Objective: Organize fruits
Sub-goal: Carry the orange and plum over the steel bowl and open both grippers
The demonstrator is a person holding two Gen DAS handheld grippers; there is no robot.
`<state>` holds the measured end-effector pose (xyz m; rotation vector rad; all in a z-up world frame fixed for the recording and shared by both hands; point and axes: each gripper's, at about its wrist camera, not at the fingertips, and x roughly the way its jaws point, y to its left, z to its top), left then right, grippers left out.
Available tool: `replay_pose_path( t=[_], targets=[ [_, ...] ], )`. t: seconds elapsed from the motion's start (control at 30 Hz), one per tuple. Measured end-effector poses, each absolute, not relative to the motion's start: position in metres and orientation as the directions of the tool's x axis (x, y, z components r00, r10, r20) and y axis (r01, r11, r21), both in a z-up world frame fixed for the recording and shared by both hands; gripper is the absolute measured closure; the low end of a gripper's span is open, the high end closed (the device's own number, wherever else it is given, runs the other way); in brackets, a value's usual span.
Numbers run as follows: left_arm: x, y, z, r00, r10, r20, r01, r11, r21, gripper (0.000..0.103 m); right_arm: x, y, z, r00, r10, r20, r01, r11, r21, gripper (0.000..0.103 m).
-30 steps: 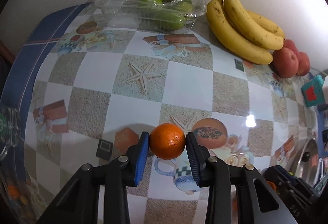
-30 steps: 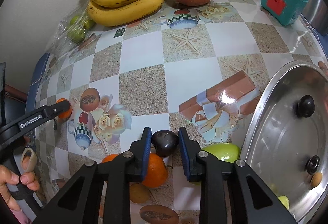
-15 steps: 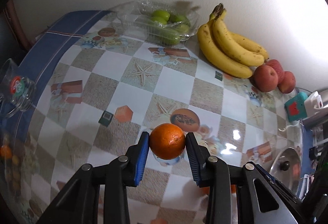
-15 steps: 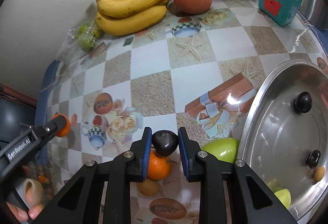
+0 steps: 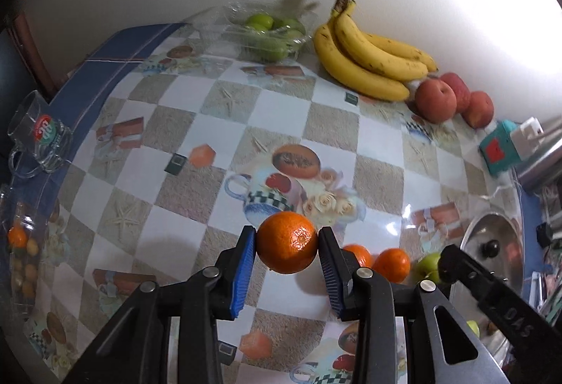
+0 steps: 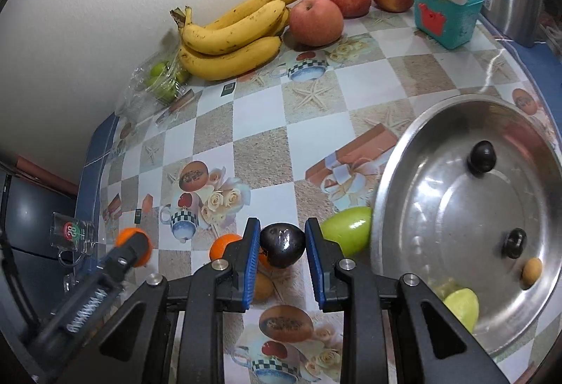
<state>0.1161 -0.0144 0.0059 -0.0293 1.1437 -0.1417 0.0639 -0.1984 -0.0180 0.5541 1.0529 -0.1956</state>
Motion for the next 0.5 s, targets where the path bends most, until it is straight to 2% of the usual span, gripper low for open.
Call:
replay_pose_path(
  t=[0.5],
  targets=[
    [0.099, -0.047, 0.031, 0.46, -0.171, -0.871, 0.183, 0.978, -0.095, 0.064, 0.033, -0.218, 0.009, 0.551, 0.073, -0.832, 0.43, 0.829, 0.358, 0.076]
  ],
)
